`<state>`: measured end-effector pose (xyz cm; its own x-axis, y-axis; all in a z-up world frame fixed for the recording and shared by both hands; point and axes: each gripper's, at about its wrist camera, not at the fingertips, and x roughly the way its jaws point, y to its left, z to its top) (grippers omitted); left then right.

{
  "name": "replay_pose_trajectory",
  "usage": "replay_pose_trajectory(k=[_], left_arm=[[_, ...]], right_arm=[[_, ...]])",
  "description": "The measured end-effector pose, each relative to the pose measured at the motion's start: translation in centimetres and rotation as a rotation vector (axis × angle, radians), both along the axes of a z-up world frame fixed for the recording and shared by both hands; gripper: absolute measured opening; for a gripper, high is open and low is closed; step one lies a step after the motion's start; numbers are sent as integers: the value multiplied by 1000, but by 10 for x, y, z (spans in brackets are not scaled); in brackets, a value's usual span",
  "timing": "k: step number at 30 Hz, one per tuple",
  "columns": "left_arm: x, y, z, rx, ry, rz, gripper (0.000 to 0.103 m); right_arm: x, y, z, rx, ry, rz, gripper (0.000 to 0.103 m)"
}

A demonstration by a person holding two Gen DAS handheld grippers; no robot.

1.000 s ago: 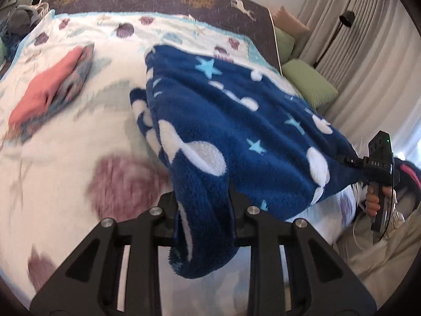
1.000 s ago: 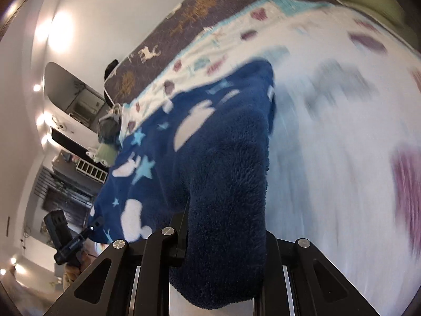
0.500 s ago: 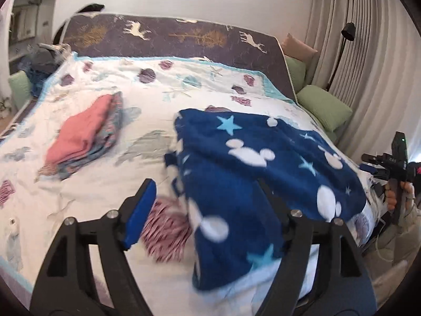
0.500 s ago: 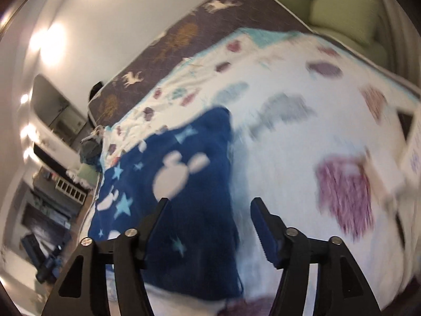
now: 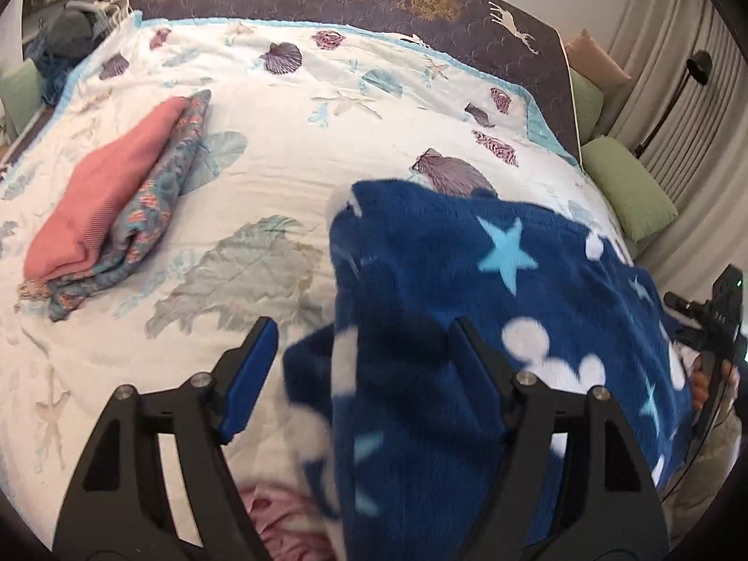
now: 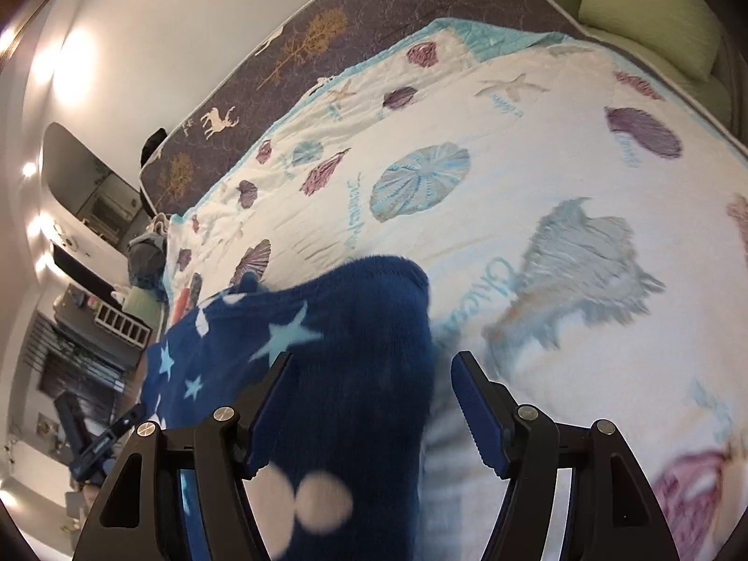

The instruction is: Fold small clothes

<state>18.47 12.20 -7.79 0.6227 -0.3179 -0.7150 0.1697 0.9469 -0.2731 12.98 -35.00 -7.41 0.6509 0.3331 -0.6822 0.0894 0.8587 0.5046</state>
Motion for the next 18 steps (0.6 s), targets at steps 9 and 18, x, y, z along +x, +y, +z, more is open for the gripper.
replay_pose_trajectory(k=[9, 18], left_arm=[[-29, -12, 25, 41, -140, -40, 17], [-47, -7, 15, 213, -181, -30, 26]], right_arm=[[-1, 20, 27, -151, -139, 4, 9], [15, 45, 40, -290, -163, 39, 10]])
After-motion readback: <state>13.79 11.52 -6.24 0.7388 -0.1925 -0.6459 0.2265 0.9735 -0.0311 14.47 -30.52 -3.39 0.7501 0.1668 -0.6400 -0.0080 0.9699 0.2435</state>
